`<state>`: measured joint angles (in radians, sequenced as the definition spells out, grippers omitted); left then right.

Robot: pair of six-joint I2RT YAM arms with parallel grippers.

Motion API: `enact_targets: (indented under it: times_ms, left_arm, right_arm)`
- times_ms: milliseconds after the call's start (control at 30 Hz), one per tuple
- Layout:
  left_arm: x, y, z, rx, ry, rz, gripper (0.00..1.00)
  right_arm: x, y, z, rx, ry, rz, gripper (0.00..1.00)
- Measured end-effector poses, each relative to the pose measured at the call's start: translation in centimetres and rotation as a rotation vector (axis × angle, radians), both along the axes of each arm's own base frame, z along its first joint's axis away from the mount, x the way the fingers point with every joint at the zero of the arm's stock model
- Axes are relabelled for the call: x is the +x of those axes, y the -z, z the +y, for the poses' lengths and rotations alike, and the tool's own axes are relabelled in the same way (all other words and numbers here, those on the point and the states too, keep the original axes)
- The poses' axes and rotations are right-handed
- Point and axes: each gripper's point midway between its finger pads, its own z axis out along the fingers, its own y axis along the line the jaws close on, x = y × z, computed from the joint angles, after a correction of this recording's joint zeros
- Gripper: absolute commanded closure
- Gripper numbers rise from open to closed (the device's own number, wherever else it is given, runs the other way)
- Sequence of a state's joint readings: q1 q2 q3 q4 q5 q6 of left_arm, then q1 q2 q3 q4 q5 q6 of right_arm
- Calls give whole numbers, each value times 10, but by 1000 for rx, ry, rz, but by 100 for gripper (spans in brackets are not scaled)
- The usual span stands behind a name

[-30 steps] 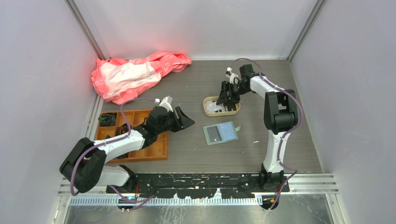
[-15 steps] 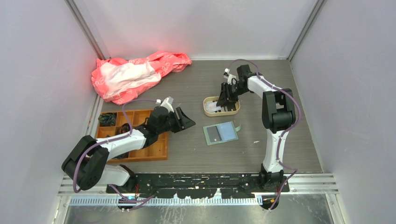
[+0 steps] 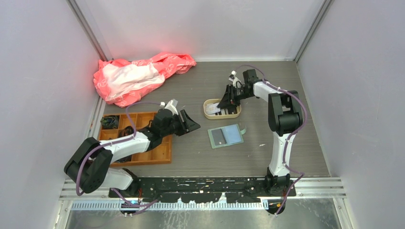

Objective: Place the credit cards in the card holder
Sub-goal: Pick up the credit card from the storage box.

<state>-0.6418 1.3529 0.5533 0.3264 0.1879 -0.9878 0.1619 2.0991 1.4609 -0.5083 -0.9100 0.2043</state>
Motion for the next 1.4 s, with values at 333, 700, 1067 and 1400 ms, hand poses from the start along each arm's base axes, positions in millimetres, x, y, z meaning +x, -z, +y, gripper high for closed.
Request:
enact_targets:
  times_ms: [333, 700, 1067, 1400]
  left_arm:
    - [1, -1, -1, -5, 0, -4, 47]
    - [1, 2, -2, -5, 6, 1, 47]
    - [2, 4, -3, -1, 7, 6, 47]
    - [3, -13, -7, -14, 57, -79, 44]
  right_arm:
    - [8, -9, 11, 95, 54, 31, 71]
    - [14, -18, 26, 177, 87, 46, 76]
    - [6, -1, 40, -22, 22, -6, 88]
    - [2, 6, 22, -129, -17, -57, 99]
